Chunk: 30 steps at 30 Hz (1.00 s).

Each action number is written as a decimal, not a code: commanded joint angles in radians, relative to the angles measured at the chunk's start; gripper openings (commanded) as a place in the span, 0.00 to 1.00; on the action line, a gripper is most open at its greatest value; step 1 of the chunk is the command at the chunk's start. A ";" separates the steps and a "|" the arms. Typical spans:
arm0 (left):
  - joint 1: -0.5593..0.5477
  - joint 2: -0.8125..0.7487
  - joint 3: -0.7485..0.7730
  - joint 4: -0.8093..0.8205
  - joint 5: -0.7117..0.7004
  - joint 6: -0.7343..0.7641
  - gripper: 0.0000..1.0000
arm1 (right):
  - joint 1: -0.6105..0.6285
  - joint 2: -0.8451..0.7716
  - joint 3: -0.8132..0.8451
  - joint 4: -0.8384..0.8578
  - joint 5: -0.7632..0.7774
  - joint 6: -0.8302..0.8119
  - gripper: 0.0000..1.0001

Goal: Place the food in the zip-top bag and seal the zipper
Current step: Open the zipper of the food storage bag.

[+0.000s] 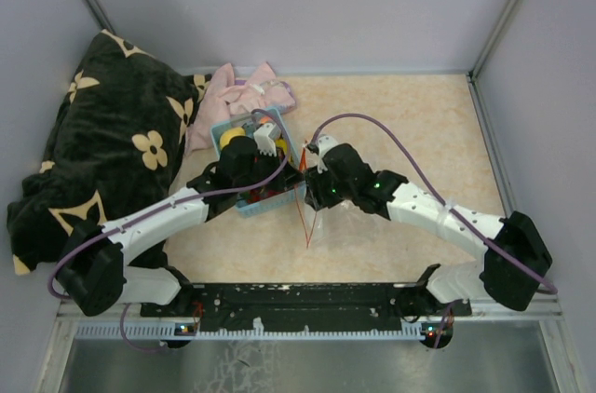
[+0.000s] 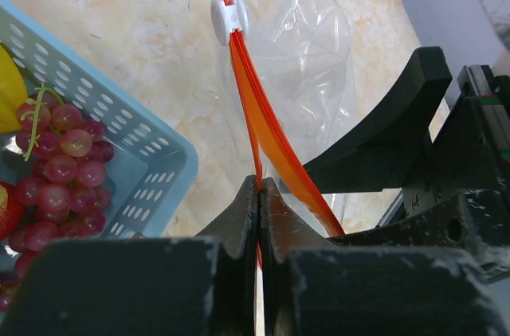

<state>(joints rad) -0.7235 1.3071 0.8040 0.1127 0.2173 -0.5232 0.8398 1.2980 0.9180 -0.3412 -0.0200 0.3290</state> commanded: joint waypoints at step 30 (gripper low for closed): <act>-0.008 -0.076 0.104 -0.163 -0.195 0.175 0.02 | 0.009 -0.151 0.236 -0.161 0.670 -0.289 0.00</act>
<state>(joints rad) -0.7288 1.2823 0.9028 -0.0708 0.0193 -0.3767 0.8444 1.2022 1.1351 -0.6498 0.5713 0.1722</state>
